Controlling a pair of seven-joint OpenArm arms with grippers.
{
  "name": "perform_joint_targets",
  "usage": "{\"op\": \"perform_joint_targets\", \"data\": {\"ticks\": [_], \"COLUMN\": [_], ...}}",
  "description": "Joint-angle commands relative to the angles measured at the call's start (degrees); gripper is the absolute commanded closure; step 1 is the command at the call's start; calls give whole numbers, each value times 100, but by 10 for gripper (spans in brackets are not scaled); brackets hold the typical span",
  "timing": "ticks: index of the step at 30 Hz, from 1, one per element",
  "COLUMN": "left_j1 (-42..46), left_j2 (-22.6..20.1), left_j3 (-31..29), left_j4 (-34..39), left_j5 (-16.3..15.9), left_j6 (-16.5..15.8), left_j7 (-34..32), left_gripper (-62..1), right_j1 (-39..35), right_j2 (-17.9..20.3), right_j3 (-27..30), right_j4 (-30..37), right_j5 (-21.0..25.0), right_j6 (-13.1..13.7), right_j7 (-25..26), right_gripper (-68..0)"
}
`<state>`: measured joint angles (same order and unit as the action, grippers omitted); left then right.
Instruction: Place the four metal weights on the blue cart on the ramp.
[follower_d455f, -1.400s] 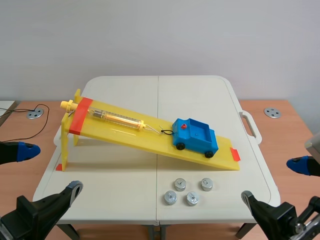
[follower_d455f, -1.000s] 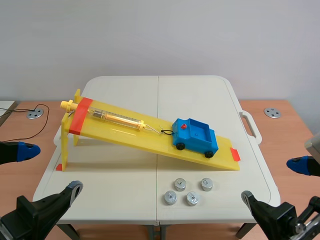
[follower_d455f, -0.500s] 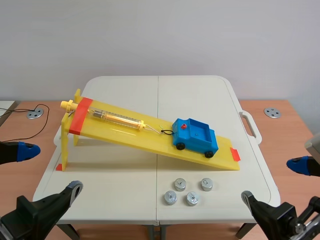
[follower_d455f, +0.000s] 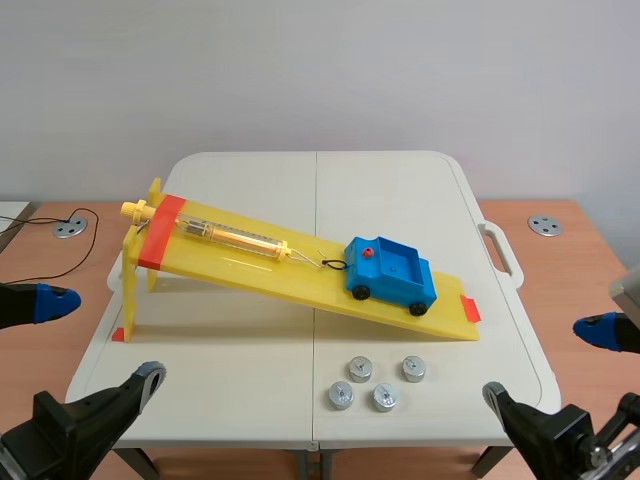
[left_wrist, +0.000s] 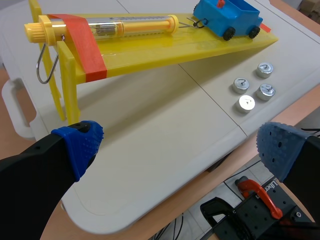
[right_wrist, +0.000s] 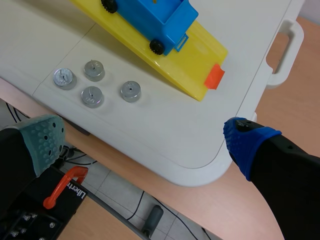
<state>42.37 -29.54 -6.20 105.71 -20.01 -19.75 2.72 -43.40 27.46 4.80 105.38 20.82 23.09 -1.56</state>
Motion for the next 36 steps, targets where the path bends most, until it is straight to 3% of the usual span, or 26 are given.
{"op": "perform_joint_targets", "data": {"ticks": [1, 19, 26, 27, 31, 36], "left_j1": [31, 28, 28, 28, -2, -166], "left_j2": [-83, -83, -81, -81, -79, 4], "left_j3": [-74, -74, -74, -74, -74, -74], "left_j4": [407, 407, 407, 407, 407, 404], "left_j5": [-463, -463, -461, -461, -461, -439], "left_j6": [-149, -146, -144, -144, -144, -136], "left_j7": [-870, -584, -564, -564, -544, -323], "left_gripper": [-623, -623, -623, -604, -412, -298], "right_j1": [55, 101, 361, 389, 511, 706], "right_j2": [234, 232, -35, -70, -214, -372], "right_j3": [225, 225, 212, 190, 9, -319], "right_j4": [514, 514, 514, 514, 511, 511], "right_j5": [188, 188, 186, 186, 122, 48], "right_j6": [-170, -166, -76, -76, -52, -37], "right_j7": [579, 599, 505, 485, 337, 26], "right_gripper": [-661, -658, -658, -658, -658, -658]}}
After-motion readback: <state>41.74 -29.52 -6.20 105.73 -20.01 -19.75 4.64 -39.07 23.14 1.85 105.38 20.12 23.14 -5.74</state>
